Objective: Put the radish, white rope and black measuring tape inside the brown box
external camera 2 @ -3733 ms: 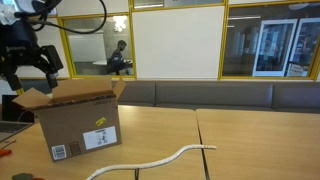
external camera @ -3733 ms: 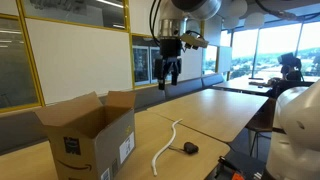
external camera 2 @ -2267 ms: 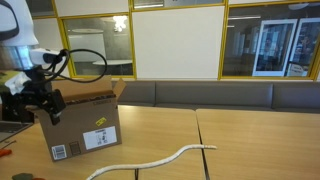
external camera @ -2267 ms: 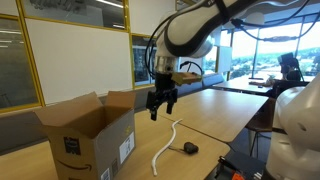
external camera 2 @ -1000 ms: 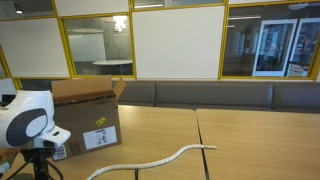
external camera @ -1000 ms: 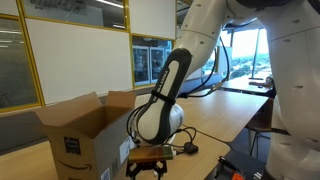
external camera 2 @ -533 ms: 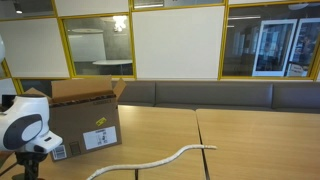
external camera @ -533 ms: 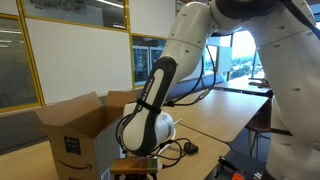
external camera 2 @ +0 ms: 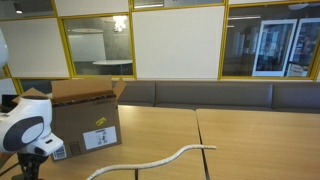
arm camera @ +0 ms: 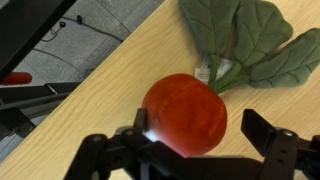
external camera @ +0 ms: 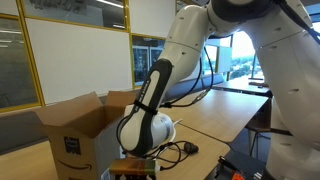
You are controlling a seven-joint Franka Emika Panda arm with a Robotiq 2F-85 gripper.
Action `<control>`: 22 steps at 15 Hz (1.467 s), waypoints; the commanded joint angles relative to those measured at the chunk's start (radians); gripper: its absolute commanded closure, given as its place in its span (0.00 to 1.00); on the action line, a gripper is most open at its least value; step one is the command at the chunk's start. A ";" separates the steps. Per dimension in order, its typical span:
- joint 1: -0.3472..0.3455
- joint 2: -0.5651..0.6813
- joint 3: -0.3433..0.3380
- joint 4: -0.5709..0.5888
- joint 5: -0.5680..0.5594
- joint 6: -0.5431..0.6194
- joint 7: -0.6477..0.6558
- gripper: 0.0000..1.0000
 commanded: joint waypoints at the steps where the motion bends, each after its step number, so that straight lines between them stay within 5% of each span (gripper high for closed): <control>1: -0.006 0.007 0.004 0.013 0.023 -0.008 -0.024 0.34; 9: -0.030 0.002 0.017 0.005 0.032 -0.015 -0.063 0.92; 15: -0.031 -0.127 -0.002 -0.049 0.008 -0.011 -0.112 0.93; 22: 0.016 -0.443 -0.066 -0.130 -0.223 -0.051 0.016 0.93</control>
